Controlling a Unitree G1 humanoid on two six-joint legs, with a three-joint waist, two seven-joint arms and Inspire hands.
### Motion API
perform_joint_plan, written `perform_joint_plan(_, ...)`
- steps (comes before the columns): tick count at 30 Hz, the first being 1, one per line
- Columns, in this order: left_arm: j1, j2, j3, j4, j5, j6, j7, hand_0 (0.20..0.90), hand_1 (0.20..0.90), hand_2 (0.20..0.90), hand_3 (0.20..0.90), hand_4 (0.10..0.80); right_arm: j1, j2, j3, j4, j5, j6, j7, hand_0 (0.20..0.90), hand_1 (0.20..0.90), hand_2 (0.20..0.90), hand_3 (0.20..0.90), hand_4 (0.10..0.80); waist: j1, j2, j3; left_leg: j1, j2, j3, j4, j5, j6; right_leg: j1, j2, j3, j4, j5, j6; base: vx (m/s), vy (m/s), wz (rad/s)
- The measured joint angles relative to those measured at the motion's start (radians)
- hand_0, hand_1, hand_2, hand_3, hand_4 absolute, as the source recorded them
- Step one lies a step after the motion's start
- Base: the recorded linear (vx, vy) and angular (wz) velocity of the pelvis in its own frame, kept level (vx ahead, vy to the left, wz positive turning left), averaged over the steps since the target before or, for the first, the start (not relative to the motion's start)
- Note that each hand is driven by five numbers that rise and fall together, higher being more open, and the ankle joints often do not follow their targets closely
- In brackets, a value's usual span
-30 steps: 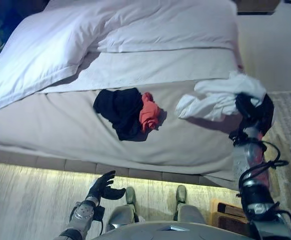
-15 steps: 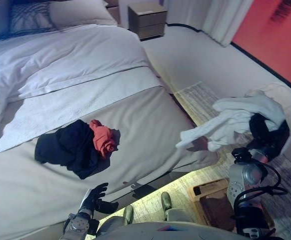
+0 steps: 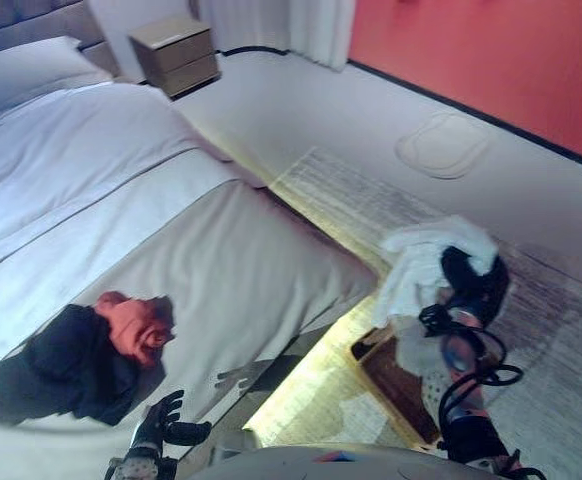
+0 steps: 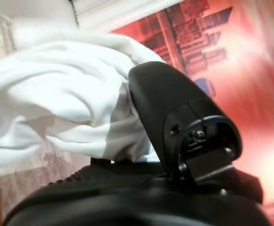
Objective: Pick up the clothes from the bed and place them into the basket
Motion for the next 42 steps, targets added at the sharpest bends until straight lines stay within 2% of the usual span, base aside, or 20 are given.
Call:
perform_joint_plan(1,-0.002,-0.017,-0.006,-0.016,0.001,-0.003,-0.008,0.900,0.900,0.900,0.900,0.800,-0.013,-0.012,-0.012,0.029,0.001,0.001,-0.002,0.300,0.300,0.300,0.200,0.100,-0.003,0.010,0.000,-0.008,-0.002,-0.001,-0.067,0.020,-0.004,-0.001,0.018,0.009,-0.013,0.006,0.003,-0.070,-0.155,-0.48)
perform_joint_plan(3,0.002,-0.045,-0.008,-0.028,0.010,-0.019,-0.011,0.900,0.900,0.900,0.900,0.800,-0.021,-0.034,-0.038,0.114,0.045,0.028,0.004,0.300,0.300,0.300,0.200,0.100,-0.002,0.036,-0.002,-0.007,0.025,-0.024,-0.090,0.132,-0.012,0.020,0.086,0.033,-0.024,0.006,0.005,-0.066,-0.113,-0.67)
perform_joint_plan(4,0.002,-0.037,-0.007,-0.026,0.010,-0.020,-0.011,0.900,0.900,0.900,0.900,0.800,-0.018,-0.024,-0.045,0.145,0.061,0.036,0.011,0.300,0.300,0.300,0.200,0.100,-0.004,0.010,0.003,0.005,0.032,-0.028,-0.092,0.145,-0.034,0.032,0.087,0.045,-0.035,0.000,0.011,-0.055,-0.037,-0.45)
perform_joint_plan(5,-0.002,-0.022,-0.011,-0.029,0.019,-0.021,-0.020,0.900,0.900,0.900,0.900,0.800,-0.008,-0.024,-0.053,0.160,0.075,0.038,0.015,0.300,0.300,0.300,0.200,0.100,-0.018,-0.007,0.006,0.006,0.032,-0.027,-0.092,0.142,-0.040,0.034,0.086,0.044,-0.036,-0.009,0.023,-0.035,-0.033,-0.14)
perform_joint_plan(7,-0.012,-0.010,-0.009,-0.031,0.020,-0.021,-0.015,0.900,0.900,0.900,0.900,0.800,-0.002,-0.023,-0.083,0.198,0.096,0.039,0.021,0.300,0.300,0.300,0.200,0.100,-0.038,-0.026,0.008,0.005,0.027,-0.027,-0.087,0.144,-0.041,0.033,0.082,0.043,-0.035,-0.017,0.028,0.000,0.000,0.00)
perform_joint_plan(10,-0.018,-0.009,-0.008,-0.031,0.037,-0.021,-0.015,0.900,0.900,0.900,0.900,0.800,0.000,-0.027,-0.116,0.259,0.114,0.041,0.021,0.300,0.300,0.300,0.200,0.100,-0.046,-0.013,0.010,0.009,0.014,-0.033,-0.087,0.147,-0.038,0.039,0.069,0.038,-0.040,-0.017,0.028,0.000,-0.009,0.06)
perform_joint_plan(16,-0.014,-0.008,-0.009,-0.028,0.045,-0.021,-0.016,0.900,0.900,0.900,0.900,0.800,-0.008,-0.030,-0.117,0.334,0.135,0.064,0.034,0.300,0.300,0.300,0.200,0.100,-0.032,0.062,0.027,0.019,0.008,-0.055,-0.086,0.149,-0.035,0.060,0.066,0.018,-0.039,-0.018,0.030,-0.003,-0.003,0.11)
perform_joint_plan(19,0.002,-0.008,-0.011,-0.026,0.047,-0.021,-0.019,0.900,0.900,0.900,0.900,0.800,-0.022,-0.032,-0.117,0.382,0.157,0.078,0.045,0.300,0.300,0.300,0.200,0.100,-0.030,0.079,0.024,0.030,0.008,-0.060,-0.087,0.149,-0.035,0.071,0.067,0.015,-0.036,-0.023,0.037,0.005,-0.012,0.06)
perform_joint_plan(31,-0.004,0.004,-0.048,-0.025,0.068,-0.021,-0.047,0.900,0.900,0.900,0.900,0.800,-0.038,-0.083,-0.148,0.548,0.214,0.134,0.129,0.300,0.300,0.300,0.200,0.100,-0.029,0.080,0.023,0.031,-0.001,-0.088,-0.087,0.151,-0.034,0.091,0.061,-0.008,-0.040,-0.029,0.045,0.027,-0.028,0.07)
perform_joint_plan(42,0.001,0.024,-0.050,-0.021,0.085,-0.021,-0.055,0.900,0.900,0.900,0.900,0.800,-0.051,-0.108,-0.191,0.643,0.222,0.156,0.144,0.300,0.300,0.300,0.200,0.100,-0.029,0.083,0.021,0.031,-0.005,-0.098,-0.087,0.152,-0.033,0.096,0.058,-0.017,-0.040,-0.030,0.046,0.016,-0.013,0.02)
